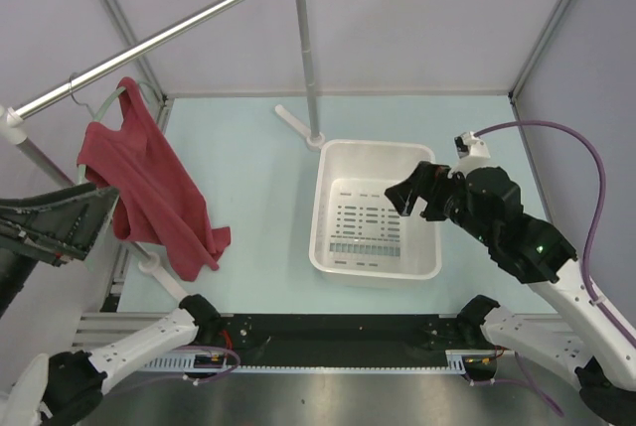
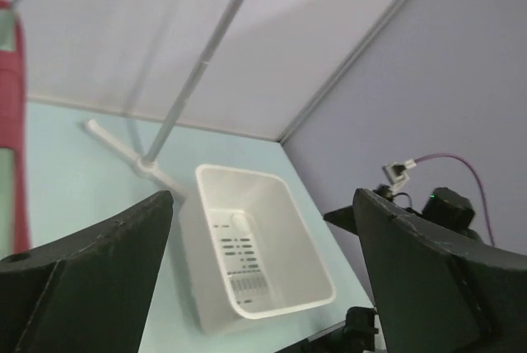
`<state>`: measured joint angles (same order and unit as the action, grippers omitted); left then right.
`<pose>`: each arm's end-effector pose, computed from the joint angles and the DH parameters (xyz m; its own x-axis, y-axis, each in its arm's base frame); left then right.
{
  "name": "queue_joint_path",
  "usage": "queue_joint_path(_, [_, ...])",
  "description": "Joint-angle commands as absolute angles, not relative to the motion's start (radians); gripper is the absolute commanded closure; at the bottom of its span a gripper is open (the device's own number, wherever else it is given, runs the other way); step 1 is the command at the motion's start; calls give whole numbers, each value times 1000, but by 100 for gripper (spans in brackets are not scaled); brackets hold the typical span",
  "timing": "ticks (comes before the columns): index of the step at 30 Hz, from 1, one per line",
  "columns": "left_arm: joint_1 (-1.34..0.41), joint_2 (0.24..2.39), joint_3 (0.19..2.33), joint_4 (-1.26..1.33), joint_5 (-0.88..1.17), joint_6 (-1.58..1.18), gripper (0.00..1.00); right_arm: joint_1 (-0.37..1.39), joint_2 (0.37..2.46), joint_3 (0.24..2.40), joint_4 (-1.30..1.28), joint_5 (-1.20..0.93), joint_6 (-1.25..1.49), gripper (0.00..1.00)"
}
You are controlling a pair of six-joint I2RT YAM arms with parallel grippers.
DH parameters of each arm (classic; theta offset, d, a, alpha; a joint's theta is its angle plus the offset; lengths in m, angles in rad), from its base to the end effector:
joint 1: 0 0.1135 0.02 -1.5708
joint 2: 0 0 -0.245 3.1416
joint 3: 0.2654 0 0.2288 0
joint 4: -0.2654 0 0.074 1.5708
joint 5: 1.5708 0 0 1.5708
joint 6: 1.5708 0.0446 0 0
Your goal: Remove the tank top from the hanger
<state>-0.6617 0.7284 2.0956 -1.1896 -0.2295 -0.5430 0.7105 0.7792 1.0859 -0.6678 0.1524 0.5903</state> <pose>-0.0422 0.0457 0.5257 -0.0986 -0.5610 -0.8219 0.4331 0.7195 -0.5430 0.1170 0.0917 0.3678 -0.5214 0.2772 -0.8070 -0.2970 0.8277 0.4762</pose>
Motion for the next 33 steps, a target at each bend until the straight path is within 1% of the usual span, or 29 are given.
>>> queue_joint_path(1, [-824, 729, 2112, -1261, -682, -531, 8, 701, 814, 1128, -624, -105, 468, 0])
queue_joint_path(3, [-857, 733, 2102, -1223, -734, -465, 16, 701, 828, 1118, -620, -158, 445, 0])
queue_joint_path(8, [-858, 856, 2108, -1290, -863, -382, 15, 701, 874, 1121, -600, -192, 400, 0])
queue_joint_path(13, [-858, 841, 2033, -1243, -1004, -327, 14, 701, 884, 1137, -592, -207, 364, 0])
queue_joint_path(16, [-857, 868, 2054, -1259, -1051, -310, 13, 701, 911, 1127, -574, -241, 359, 0])
queue_joint_path(19, [-857, 862, 2054, -1278, -1068, -307, 14, 710, 934, 1137, -578, -236, 361, 0])
queue_joint_path(22, [-857, 810, 2000, -1279, -1086, -305, 14, 715, 928, 1135, -566, -235, 350, 0])
queue_joint_path(28, [-857, 778, 1919, -1292, -1117, -311, 14, 716, 930, 1138, -561, -230, 345, 1])
queue_joint_path(33, [-857, 733, 1790, -1292, -1132, -357, 20, 723, 928, 1137, -560, -229, 356, 0])
